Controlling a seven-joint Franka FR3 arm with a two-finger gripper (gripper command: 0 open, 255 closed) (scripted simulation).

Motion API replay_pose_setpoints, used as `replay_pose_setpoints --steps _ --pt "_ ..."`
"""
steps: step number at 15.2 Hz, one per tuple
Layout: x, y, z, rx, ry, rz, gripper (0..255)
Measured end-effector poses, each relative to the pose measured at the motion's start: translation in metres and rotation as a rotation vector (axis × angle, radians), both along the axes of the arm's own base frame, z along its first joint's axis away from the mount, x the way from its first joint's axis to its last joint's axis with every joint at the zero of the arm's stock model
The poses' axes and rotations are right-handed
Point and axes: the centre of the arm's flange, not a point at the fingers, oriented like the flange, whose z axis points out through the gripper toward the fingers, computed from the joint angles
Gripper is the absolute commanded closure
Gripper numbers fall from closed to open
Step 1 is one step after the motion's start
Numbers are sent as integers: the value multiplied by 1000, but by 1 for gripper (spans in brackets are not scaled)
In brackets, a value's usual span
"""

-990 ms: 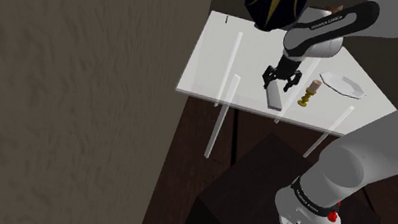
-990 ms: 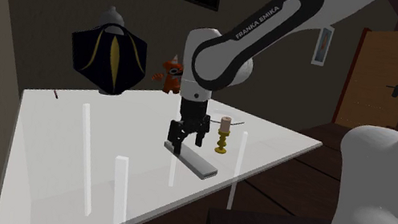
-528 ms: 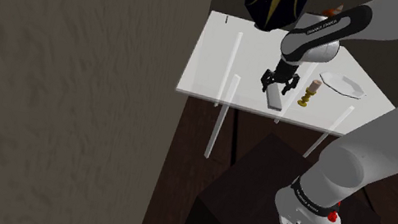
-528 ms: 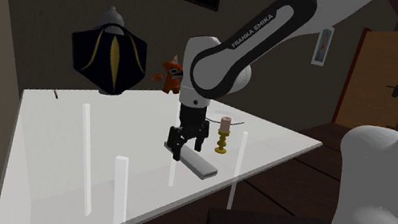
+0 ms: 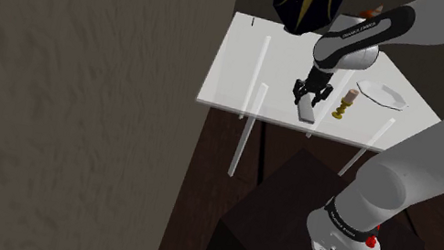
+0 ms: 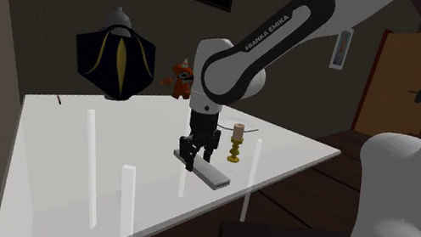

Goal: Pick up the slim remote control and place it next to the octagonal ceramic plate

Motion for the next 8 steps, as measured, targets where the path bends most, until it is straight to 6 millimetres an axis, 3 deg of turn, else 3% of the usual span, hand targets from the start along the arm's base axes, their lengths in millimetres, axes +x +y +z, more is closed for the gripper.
replay_pose_setpoints --steps 5,8 --pt "0 0 0 0 0 0 255" --pt "0 1 11 0 0 1 255"
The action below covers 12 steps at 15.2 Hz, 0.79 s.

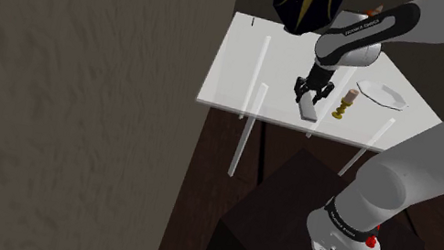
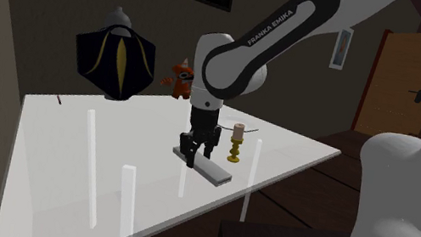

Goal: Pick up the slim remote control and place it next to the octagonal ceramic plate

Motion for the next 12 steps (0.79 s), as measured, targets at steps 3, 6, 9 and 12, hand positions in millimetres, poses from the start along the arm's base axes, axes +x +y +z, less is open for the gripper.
replay_pose_setpoints --steps 3,6,9,12 --pt "-1 -1 15 0 0 0 255" --pt "0 -1 31 0 0 0 255" --pt "-1 0 46 0 0 0 255" --pt "1 -1 62 0 0 0 255"
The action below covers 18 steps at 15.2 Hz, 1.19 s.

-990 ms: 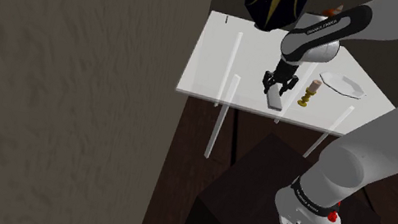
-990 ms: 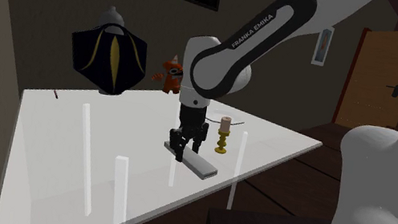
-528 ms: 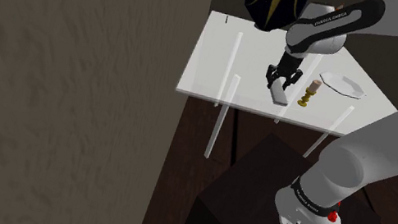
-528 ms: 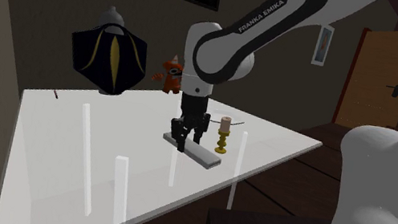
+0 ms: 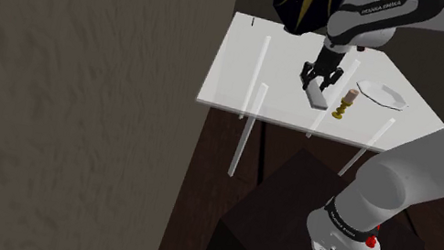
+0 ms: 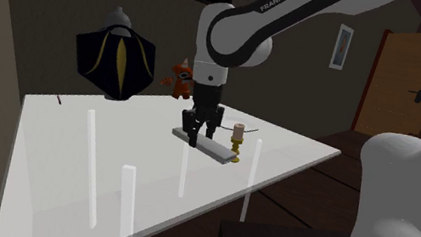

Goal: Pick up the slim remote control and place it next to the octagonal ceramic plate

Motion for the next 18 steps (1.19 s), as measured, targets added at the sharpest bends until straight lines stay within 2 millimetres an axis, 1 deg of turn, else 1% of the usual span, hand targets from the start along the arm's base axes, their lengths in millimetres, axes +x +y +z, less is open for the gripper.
replay_pose_setpoints --steps 2,3,4,9,11,12,15,18 --pt "0 1 10 0 0 0 255" --pt "-5 -3 12 0 0 0 255" --pt "-15 -9 15 0 0 -1 255" --pt "-61 -48 15 0 0 -2 255" --pt "-79 -67 15 0 0 -1 255" --pt "-91 -78 16 0 0 -2 255" --pt "-125 -102 15 0 0 -2 255" --pt "-151 -127 14 0 0 -2 255"
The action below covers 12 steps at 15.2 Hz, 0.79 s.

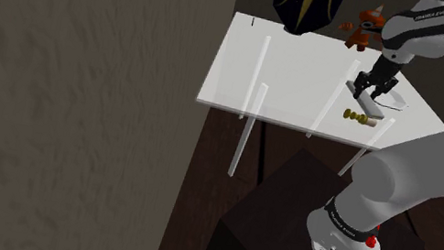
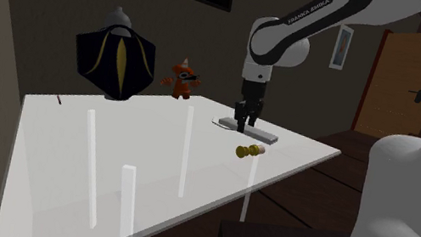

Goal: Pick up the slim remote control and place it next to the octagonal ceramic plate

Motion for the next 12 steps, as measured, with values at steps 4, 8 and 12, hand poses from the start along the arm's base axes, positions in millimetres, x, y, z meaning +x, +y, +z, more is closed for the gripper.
replay_pose_setpoints --steps 4,8,12 --pt "-42 -34 1 0 0 0 255" --pt "-81 -68 2 0 -1 0 255" --pt "-120 -101 3 1 -1 -1 255"
